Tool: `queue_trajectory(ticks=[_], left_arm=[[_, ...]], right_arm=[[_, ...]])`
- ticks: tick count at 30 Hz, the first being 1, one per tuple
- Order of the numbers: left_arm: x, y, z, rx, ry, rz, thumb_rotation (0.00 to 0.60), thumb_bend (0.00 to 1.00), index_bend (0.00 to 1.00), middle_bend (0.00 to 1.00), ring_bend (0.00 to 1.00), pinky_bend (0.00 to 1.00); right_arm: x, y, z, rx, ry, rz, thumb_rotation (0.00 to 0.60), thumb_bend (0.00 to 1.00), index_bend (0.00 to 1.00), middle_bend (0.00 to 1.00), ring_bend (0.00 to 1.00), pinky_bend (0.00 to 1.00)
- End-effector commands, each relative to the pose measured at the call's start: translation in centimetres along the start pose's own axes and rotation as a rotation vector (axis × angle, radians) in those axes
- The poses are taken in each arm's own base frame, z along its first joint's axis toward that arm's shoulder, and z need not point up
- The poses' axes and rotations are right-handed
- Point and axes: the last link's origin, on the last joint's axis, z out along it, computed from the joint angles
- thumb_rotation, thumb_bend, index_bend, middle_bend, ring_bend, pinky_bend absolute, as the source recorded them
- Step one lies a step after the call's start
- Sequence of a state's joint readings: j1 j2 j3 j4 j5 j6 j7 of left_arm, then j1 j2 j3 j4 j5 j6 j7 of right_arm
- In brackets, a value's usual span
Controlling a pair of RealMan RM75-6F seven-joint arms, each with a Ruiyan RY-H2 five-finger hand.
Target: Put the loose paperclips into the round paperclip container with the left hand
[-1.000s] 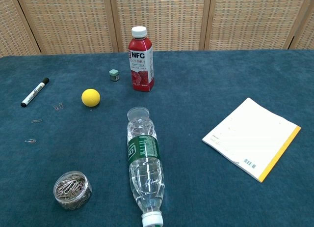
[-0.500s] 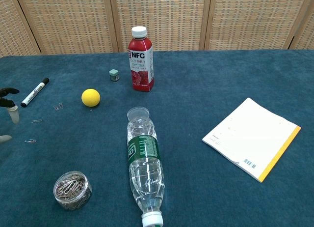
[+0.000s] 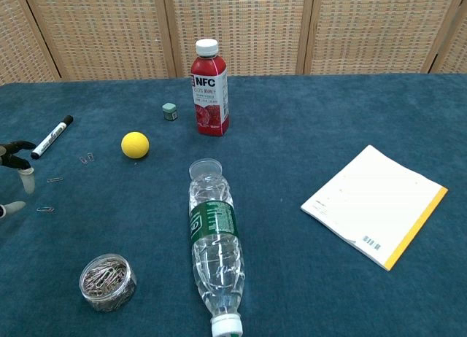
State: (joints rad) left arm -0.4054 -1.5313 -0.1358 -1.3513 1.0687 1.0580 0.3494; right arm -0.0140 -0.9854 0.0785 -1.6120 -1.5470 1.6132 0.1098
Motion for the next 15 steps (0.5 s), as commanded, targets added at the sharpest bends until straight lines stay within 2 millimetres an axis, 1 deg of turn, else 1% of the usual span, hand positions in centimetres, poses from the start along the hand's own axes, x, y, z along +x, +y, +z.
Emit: queue_trajectory(ticks=[1,15], left_arm=[[-0.2,0.2,0.1,-0.003,-0.005,0.001,0.6,0.37,0.49,0.0,0.0,0.0],[-1.4,1.1,0.6,-0.016,-0.025,0.01,0.6,0.38,0.5,0.0,0.0,0.0]], right_arm=[[0.0,0.0,0.0,0.001,-0.001,-0.001,0.6,0.0,0.0,0.0,0.0,0.0],[-0.1,0.0,0.1,0.001,-0.008,0.004,0.6,0.0,0.0,0.0,0.0,0.0]])
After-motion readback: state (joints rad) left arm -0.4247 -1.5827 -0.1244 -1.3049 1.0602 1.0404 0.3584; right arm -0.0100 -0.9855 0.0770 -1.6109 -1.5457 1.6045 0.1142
